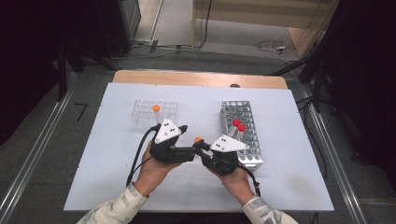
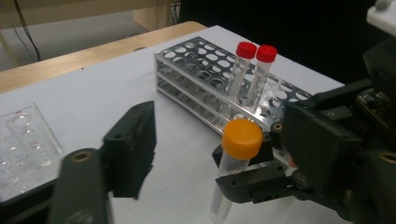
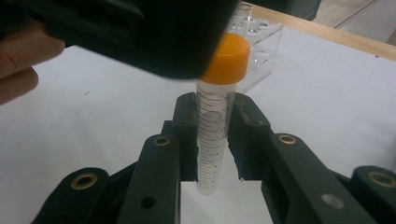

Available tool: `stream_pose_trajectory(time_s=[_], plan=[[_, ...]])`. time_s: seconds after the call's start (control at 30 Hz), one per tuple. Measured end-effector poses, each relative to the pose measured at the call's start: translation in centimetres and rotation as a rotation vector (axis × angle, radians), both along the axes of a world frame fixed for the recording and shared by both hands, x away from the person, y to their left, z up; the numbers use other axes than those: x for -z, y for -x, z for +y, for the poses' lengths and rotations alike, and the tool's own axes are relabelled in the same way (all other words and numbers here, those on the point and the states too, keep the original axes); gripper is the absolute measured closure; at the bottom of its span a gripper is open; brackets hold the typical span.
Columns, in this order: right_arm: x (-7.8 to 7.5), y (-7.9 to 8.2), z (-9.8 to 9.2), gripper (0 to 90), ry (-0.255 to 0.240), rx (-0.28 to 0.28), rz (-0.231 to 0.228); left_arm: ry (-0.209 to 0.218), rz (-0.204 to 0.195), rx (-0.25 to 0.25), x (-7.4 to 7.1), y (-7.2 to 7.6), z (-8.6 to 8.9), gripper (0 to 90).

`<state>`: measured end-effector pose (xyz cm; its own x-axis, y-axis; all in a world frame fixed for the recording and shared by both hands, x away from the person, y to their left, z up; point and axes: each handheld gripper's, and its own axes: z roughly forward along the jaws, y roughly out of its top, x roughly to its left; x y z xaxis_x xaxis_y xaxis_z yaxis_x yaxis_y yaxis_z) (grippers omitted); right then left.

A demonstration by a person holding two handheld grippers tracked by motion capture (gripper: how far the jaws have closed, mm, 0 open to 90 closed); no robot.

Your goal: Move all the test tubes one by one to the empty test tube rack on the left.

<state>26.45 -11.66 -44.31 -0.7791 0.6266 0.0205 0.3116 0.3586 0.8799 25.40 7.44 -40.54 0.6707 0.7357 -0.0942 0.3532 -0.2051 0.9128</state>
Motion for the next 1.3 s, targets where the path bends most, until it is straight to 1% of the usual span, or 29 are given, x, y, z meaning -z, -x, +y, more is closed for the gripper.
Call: stream_pose_trajectory(time_s=[0.03, 0.13, 0.17, 0.3, 0.43, 0.47, 0.57, 0.63, 0.67, 0.77, 0.83, 0.93, 1.13, 1.3], plan=[[0.0, 0.1, 0.1, 71.2, 0.0, -0.004, 0.0, -0.003, 0.005, 0.011, 0.1, 0.0, 0.0, 43.8], [0.0, 0.2, 0.4, 71.2, 0.0, -0.01, -0.001, -0.012, 0.014, 0.031, 0.5, -0.1, -0.1, 58.9], [0.0, 0.2, 0.4, 71.2, 0.0, -0.011, -0.002, -0.016, 0.017, 0.036, 0.6, -0.1, -0.1, 61.4], [-0.1, 0.2, 0.3, 71.2, -0.003, -0.008, -0.001, -0.008, 0.022, 0.044, 0.5, 0.0, -0.1, 69.1], [-0.1, 0.2, 0.3, 71.0, -0.004, -0.009, 0.002, -0.009, 0.03, 0.046, 0.5, -0.1, -0.1, 69.7], [-0.1, 0.2, 0.3, 69.8, -0.006, -0.009, 0.003, -0.008, 0.033, 0.047, 0.5, -0.1, -0.1, 69.8], [-0.2, 0.1, 0.1, 60.2, -0.021, -0.03, 0.01, 0.0, 0.041, 0.048, 0.5, -0.2, 0.0, 70.1], [-0.3, 0.0, -0.1, 52.2, -0.027, -0.04, 0.015, 0.01, 0.046, 0.043, 0.4, -0.2, 0.2, 70.1], [-0.4, 0.0, -0.2, 50.2, -0.031, -0.041, 0.025, 0.012, 0.046, 0.042, 0.4, -0.3, 0.4, 70.1], [-0.7, 0.0, -0.7, 44.5, -0.033, -0.047, 0.027, 0.025, 0.052, 0.029, 0.3, -0.4, 0.9, 70.1], [-0.9, 0.1, -1.1, 40.4, -0.026, -0.043, 0.028, 0.032, 0.052, 0.022, 0.2, -0.4, 1.3, 70.1], [-1.1, 0.3, -1.8, 37.9, -0.026, -0.037, 0.023, 0.042, 0.05, 0.005, 0.0, -0.5, 1.9, 70.1], [-1.3, 0.9, -3.6, 36.7, -0.023, -0.026, 0.023, 0.051, 0.041, -0.028, -0.4, -0.6, 3.3, 70.1], [-1.5, 1.5, -5.4, 36.5, -0.025, -0.001, 0.02, 0.064, 0.037, -0.057, -0.7, -0.7, 4.5, 70.1]])
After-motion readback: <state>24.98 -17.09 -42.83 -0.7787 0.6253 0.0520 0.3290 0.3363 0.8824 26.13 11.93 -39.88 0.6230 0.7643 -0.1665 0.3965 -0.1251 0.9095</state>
